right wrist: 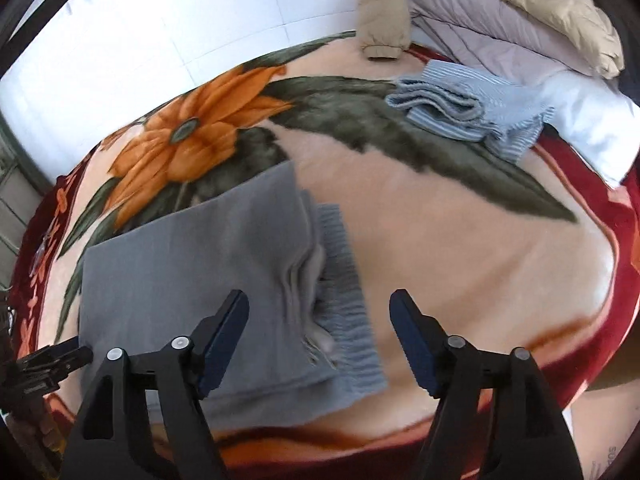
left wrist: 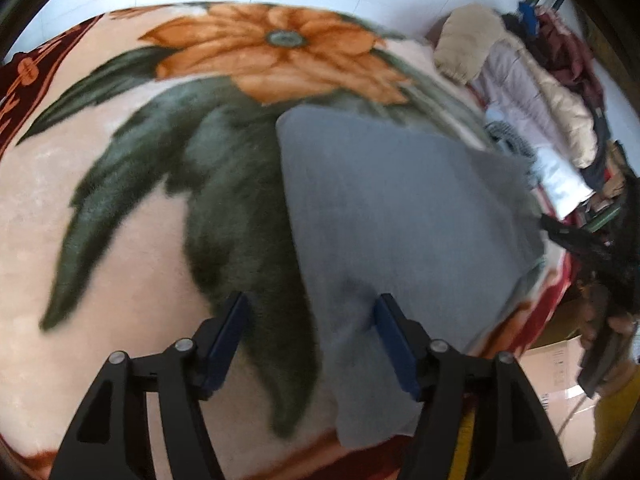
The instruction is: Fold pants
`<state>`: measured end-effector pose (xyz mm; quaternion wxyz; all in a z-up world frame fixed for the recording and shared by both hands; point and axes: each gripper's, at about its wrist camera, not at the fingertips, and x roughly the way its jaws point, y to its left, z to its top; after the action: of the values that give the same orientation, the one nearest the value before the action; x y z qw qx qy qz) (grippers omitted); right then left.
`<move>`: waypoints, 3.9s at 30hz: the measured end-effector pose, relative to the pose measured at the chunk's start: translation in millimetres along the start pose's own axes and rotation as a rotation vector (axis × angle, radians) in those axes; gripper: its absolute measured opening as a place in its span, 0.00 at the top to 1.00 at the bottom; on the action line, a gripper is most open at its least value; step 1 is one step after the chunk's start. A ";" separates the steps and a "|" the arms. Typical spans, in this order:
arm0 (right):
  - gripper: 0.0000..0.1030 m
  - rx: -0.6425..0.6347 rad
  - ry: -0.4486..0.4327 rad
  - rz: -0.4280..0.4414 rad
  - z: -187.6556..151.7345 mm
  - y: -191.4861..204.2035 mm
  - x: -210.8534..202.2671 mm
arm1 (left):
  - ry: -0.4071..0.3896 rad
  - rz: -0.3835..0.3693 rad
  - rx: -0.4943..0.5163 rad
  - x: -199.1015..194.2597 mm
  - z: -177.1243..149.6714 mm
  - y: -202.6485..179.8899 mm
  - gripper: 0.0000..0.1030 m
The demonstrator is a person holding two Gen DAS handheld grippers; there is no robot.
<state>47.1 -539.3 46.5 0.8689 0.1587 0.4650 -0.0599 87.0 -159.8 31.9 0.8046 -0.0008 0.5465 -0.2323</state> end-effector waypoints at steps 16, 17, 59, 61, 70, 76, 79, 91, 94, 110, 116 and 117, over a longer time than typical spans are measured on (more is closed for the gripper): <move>0.71 0.097 0.051 0.114 -20.8 -3.5 36.7 | 0.009 -0.031 0.058 26.5 15.5 -33.5 0.68; 0.73 0.101 0.047 0.124 -20.0 -0.9 33.9 | 0.008 -0.034 0.066 25.2 15.6 -35.0 0.75; 0.60 -0.176 0.115 0.200 -45.8 215.1 37.5 | -0.084 0.212 -0.149 -92.4 -26.8 208.0 0.43; 0.60 -0.205 0.061 0.187 -39.3 220.1 19.7 | -0.117 0.219 -0.140 -105.6 -22.4 205.5 0.43; 0.71 -0.322 -0.003 0.243 -8.7 276.2 33.1 | -0.211 0.128 -0.113 -106.2 25.0 189.5 0.60; 0.88 -0.329 0.036 0.068 -9.0 274.0 87.0 | -0.121 0.172 -0.151 -50.9 42.8 207.1 0.89; 0.89 -0.352 0.008 0.077 -13.6 271.1 92.0 | -0.113 0.172 -0.151 -37.5 42.0 216.5 0.89; 0.89 -0.368 -0.017 0.166 -33.7 278.7 25.6 | -0.157 0.070 -0.192 -98.0 11.8 217.2 0.89; 0.89 -0.378 0.012 0.184 -53.1 278.8 20.7 | -0.155 0.059 -0.174 -108.8 -8.9 205.7 0.89; 0.88 -0.246 0.128 0.209 -93.2 241.1 26.7 | -0.082 0.045 -0.262 -111.3 -68.1 189.1 0.84; 0.88 -0.221 0.186 0.181 -106.1 239.9 47.2 | -0.048 0.065 -0.296 -103.6 -88.4 181.3 0.68; 0.88 -0.211 0.187 0.181 -106.8 239.4 50.3 | -0.049 0.069 -0.297 -101.4 -91.3 180.7 0.68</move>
<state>51.2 -276.0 2.3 0.8355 0.1128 0.5314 0.0825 44.2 62.5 38.1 0.8163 -0.1067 0.5546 -0.1213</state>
